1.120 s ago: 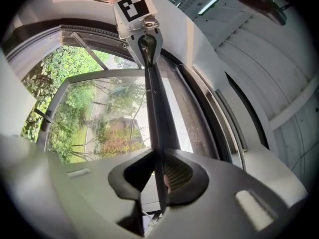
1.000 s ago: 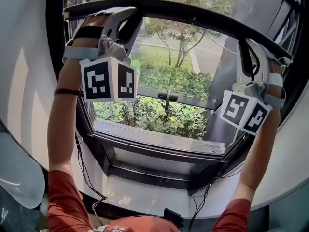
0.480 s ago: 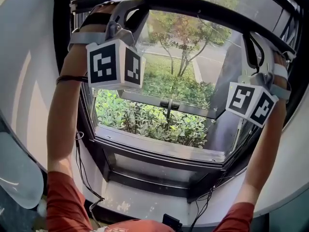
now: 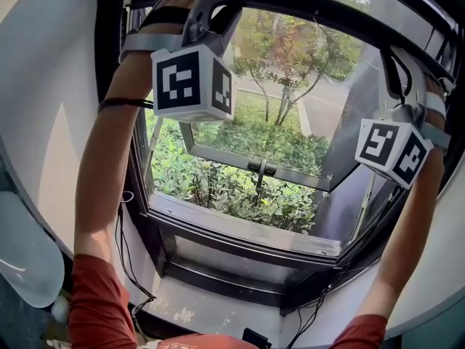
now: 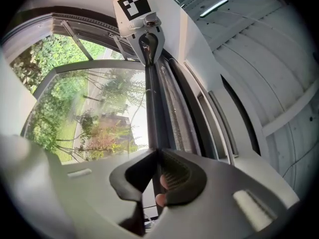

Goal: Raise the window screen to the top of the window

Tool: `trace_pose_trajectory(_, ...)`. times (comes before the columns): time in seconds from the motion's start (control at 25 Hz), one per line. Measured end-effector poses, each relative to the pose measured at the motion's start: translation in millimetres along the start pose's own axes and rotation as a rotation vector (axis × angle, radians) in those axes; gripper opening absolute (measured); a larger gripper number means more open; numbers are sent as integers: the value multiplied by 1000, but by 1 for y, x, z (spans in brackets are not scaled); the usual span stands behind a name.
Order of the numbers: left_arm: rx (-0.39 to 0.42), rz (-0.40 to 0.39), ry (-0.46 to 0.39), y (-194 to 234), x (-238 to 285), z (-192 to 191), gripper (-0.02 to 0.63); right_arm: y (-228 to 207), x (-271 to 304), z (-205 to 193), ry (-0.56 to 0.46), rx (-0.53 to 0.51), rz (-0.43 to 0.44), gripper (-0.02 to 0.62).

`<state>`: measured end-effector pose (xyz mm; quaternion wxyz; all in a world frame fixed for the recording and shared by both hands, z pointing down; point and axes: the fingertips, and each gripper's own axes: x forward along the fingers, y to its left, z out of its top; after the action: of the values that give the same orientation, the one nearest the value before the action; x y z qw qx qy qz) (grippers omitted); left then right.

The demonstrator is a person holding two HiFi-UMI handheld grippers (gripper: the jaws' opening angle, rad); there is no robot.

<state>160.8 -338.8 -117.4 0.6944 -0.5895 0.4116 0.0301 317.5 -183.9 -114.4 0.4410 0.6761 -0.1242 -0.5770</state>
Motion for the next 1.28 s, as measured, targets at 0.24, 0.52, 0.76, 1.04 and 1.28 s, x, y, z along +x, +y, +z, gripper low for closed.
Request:
trace_pose_trajectory(0.24,6,35,9,15,12,1,48,-16,15,-1,3,-14,-23,41)
trace_pose_trajectory(0.52,-2,65,1,31,24,2,48,-29,28,-1,10,-35,-39,41)
trace_pose_trajectory(0.76,24,108,15,42,29,4,44,-40,31,-3,20,-43,-61,41)
trace_pose_trajectory(1.04,33,132,23,59,42,6,44,-56,45,-4,33,-53,-62,41)
trace_pose_trajectory(1.28,33,143,33,68,53,2,44,-64,58,-3,44,-60,-71,41)
